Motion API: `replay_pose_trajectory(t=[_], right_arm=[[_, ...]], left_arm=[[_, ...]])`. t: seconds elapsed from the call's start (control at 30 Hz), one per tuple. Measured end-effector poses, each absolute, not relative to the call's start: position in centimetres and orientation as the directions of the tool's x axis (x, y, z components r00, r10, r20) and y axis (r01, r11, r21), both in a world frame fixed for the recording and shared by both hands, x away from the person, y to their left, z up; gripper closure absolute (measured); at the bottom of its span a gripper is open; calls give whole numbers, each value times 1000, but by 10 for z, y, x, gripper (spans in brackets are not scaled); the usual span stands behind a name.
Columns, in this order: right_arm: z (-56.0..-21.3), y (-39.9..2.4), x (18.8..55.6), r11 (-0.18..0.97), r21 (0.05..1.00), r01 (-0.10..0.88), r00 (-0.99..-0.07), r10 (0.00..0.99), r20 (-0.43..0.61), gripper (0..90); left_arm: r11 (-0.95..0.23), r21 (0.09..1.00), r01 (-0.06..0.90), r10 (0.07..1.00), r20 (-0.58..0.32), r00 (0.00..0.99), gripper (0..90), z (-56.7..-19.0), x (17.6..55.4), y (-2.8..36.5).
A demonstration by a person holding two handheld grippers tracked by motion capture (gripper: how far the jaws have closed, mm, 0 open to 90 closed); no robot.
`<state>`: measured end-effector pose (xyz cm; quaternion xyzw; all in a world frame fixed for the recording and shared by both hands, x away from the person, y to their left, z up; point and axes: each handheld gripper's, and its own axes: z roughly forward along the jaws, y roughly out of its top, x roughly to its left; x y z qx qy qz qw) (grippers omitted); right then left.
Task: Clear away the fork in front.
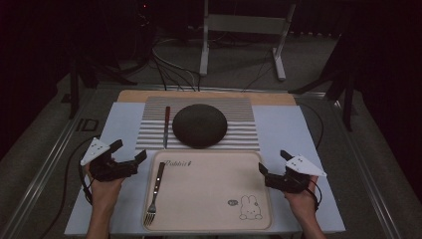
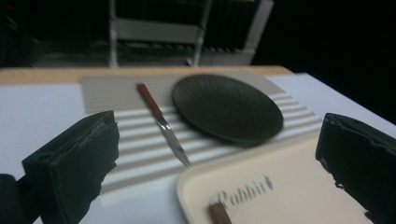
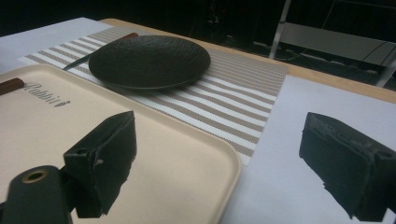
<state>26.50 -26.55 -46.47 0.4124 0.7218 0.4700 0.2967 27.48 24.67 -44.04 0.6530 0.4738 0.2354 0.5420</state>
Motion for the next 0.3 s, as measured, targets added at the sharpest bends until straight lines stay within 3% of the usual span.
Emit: replay_pose_trajectory(t=[0.3], right_arm=[[-468,-281,255,197,929,315,-468,883,-29,113]], left_arm=[[34,948,317,913,-158,376,0,-439,269,254]])
